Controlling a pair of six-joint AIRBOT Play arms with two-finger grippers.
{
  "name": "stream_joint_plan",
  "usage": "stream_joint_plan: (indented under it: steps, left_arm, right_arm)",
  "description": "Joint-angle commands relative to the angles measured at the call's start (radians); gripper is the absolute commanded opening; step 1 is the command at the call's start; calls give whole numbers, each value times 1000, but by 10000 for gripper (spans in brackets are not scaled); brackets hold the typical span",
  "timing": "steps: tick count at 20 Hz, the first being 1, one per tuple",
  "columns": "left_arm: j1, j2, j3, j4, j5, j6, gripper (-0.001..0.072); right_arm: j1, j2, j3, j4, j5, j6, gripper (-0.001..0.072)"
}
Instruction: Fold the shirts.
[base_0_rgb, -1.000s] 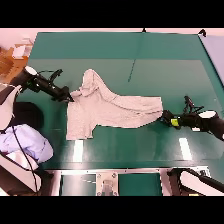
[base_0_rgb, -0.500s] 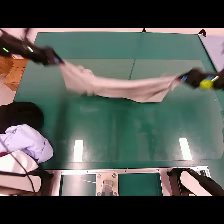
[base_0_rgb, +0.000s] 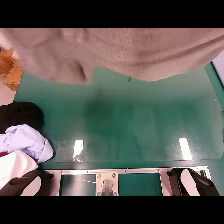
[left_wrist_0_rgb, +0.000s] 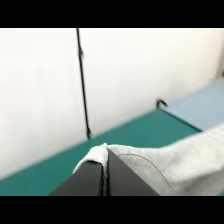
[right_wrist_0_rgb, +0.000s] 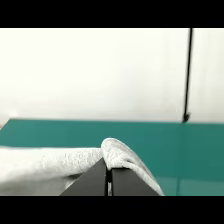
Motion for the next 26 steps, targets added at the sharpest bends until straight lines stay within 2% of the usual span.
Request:
stream_joint_plan:
  steps: [1,4,7,10,13,17,21,22,23,24,26]
  left_arm:
    - [0,100,7,108,10,-56,20]
    - [0,85,-119,118,-32,-81,20]
    - [0,43,-370,105,2,-74,20]
    - [0,-61,-644,-26,122,43,20]
    - [-25,-260,-823,-194,260,221,20]
    - [-135,-585,-815,-287,426,376,21]
    - [-148,-736,-714,-335,470,368,21]
    - [-140,-737,-700,-330,471,365,30]
    - [-122,-736,-677,-330,452,364,344]
    - [-97,-736,-652,-329,414,341,637]
    - [-12,-736,-591,-316,257,291,653]
  right_arm:
    - [-46,59,37,-25,-29,6,11]
    - [-45,52,-50,-9,-29,6,11]
    - [-45,32,-268,43,-33,-6,11]
    - [-43,-21,-558,120,-85,-84,11]
    - [-12,-130,-817,167,-226,-159,11]
    - [71,-393,-919,257,-409,-247,11]
    - [94,-637,-826,443,-459,-350,12]
    - [94,-676,-789,442,-455,-352,59]
    - [91,-699,-755,441,-441,-352,173]
    - [82,-706,-727,430,-422,-353,233]
    - [39,-702,-665,359,-333,-352,233]
